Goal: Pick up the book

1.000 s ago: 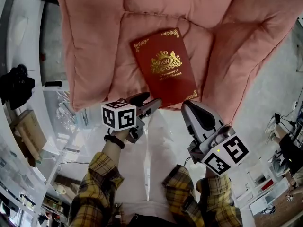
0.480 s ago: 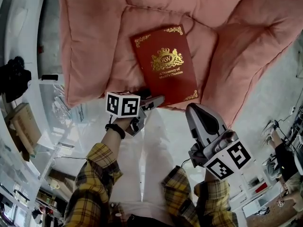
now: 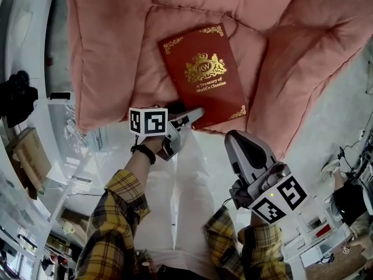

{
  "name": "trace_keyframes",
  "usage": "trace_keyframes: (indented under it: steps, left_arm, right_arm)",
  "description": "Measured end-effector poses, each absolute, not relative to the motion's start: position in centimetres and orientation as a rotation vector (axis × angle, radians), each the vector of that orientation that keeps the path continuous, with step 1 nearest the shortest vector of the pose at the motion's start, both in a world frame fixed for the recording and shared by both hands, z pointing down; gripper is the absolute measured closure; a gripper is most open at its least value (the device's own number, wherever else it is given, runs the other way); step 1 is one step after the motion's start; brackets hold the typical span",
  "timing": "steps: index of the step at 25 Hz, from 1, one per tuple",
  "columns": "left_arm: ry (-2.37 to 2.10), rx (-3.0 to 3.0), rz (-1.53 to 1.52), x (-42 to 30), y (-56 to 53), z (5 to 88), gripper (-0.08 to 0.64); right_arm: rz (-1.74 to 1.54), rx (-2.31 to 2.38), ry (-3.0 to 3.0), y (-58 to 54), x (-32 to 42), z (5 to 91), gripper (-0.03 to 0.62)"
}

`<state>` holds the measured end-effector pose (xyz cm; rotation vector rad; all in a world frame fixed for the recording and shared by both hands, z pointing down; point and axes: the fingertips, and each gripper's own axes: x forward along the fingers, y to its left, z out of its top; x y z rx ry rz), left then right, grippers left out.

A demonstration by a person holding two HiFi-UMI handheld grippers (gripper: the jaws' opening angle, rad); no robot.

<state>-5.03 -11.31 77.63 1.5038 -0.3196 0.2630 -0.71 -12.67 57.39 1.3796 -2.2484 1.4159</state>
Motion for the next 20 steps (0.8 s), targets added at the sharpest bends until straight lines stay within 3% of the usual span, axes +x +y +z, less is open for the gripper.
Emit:
trace_keyframes:
  steps: [20]
  left_arm:
    - [-0.395,1.449,0.21,-4.4,-12.2,74.2,0.284]
  right_arm:
    - [1.409,1.444,-2.28,-12.7,1.4,55.1,0.574]
